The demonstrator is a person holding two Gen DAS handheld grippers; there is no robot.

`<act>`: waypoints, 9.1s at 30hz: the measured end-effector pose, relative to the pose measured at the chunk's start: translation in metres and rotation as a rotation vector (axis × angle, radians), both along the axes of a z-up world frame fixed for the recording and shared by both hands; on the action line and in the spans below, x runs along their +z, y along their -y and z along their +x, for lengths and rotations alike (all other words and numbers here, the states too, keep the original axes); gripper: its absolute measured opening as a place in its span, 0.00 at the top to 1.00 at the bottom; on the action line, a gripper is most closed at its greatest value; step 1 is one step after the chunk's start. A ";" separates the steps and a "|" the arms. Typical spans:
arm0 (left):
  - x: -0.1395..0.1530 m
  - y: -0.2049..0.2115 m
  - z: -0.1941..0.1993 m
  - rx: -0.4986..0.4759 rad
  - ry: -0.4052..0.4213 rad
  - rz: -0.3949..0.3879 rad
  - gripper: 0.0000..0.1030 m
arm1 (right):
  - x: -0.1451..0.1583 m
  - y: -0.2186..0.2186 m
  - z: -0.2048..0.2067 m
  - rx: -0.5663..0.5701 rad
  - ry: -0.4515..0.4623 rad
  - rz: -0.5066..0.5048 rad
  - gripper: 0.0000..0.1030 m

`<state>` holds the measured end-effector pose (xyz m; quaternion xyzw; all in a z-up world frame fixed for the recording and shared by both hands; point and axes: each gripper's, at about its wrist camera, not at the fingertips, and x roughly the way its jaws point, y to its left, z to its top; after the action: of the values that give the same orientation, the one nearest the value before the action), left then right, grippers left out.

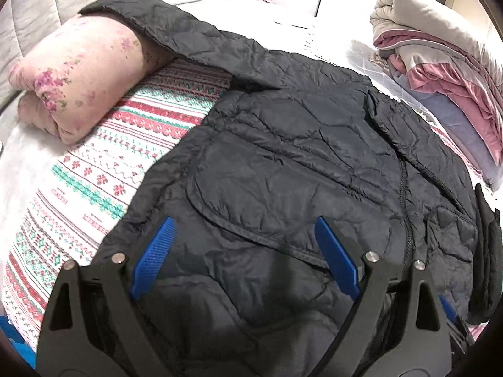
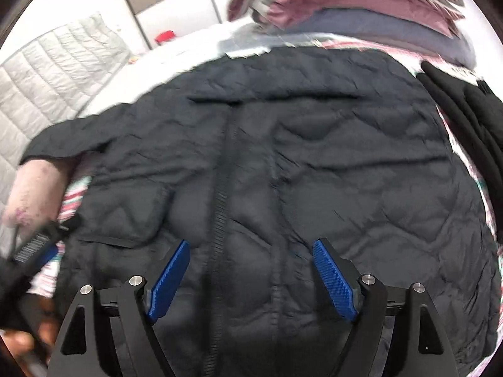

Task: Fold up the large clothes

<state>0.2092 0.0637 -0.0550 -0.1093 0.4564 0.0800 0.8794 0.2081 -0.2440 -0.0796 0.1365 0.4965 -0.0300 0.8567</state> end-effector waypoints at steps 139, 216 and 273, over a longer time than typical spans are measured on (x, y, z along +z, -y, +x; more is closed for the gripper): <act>-0.050 -0.140 -0.097 -0.069 -0.112 -0.292 0.73 | -0.041 0.206 -0.222 -0.329 0.121 0.352 0.72; 0.152 -0.180 -0.275 -0.158 0.241 -0.621 0.93 | 0.175 0.199 -0.360 -0.214 0.661 0.436 0.98; 0.011 -0.111 0.087 -0.058 -0.055 -0.349 0.93 | 0.028 0.239 0.023 -0.174 0.189 -0.003 0.95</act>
<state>0.2963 0.1745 -0.0444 -0.2449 0.4903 -0.0227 0.8361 0.2313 -0.4834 -0.0511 0.1802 0.3996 -0.0917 0.8941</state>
